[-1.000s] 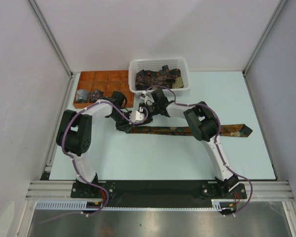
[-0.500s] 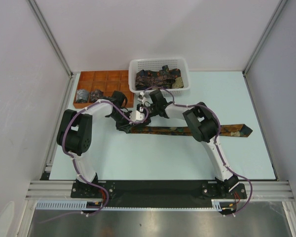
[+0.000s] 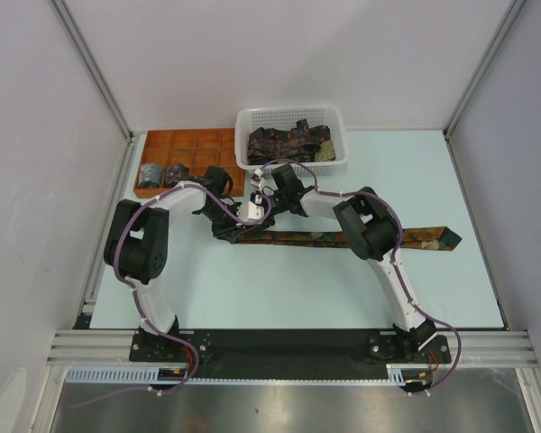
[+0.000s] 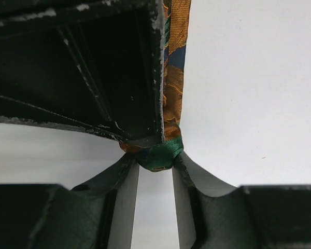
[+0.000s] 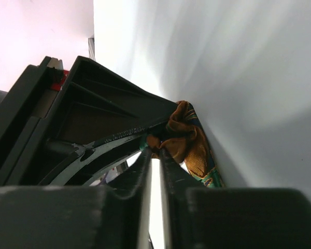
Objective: Roll the ties
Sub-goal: Roll the tie at the center of the board.
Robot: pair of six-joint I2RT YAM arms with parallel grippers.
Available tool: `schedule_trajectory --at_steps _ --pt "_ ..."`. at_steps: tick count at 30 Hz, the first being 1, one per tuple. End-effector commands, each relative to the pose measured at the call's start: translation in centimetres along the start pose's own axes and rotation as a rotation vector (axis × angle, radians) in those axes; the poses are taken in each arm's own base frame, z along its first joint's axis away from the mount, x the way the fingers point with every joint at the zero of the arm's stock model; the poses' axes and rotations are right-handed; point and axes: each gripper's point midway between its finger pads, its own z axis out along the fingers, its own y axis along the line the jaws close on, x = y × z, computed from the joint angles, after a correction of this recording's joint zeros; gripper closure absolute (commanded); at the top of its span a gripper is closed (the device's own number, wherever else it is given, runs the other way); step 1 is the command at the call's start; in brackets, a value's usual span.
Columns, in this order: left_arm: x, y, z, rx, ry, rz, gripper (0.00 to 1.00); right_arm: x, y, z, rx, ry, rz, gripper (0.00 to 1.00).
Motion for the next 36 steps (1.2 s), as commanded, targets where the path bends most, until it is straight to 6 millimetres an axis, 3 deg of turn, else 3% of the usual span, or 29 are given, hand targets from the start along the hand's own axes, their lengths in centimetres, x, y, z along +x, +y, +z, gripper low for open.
schedule_trajectory --at_steps 1,2,3,9,18,24,31,36 --pt "-0.9 0.4 0.4 -0.001 -0.023 0.002 0.62 -1.2 1.3 0.2 -0.019 -0.027 -0.055 0.92" --pt "-1.0 0.5 0.3 -0.01 -0.029 -0.001 0.6 -1.0 1.0 0.1 -0.015 -0.024 -0.049 0.99" --pt "-1.1 0.4 0.2 -0.01 -0.04 -0.006 0.57 -1.1 0.9 -0.1 -0.011 -0.028 -0.05 1.0" --pt "-1.0 1.2 -1.1 -0.047 -0.089 -0.045 0.45 -0.5 -0.8 -1.1 0.026 -0.03 -0.034 1.0" --pt "-1.7 1.7 -1.9 -0.08 -0.15 -0.003 0.38 -0.3 -1.8 -1.5 0.046 -0.042 -0.021 1.0" --pt "-2.2 1.6 -1.5 -0.067 -0.152 0.057 0.35 0.2 -3.0 -2.0 0.101 -0.038 0.0 1.0" --pt "-2.9 0.9 -0.5 -0.032 -0.149 0.111 0.28 0.0 -2.8 -2.4 0.131 -0.044 -0.036 1.0" --pt "-3.6 1.4 0.0 -0.044 -0.148 0.123 0.25 0.1 -2.7 -2.4 0.133 -0.042 -0.05 1.0"
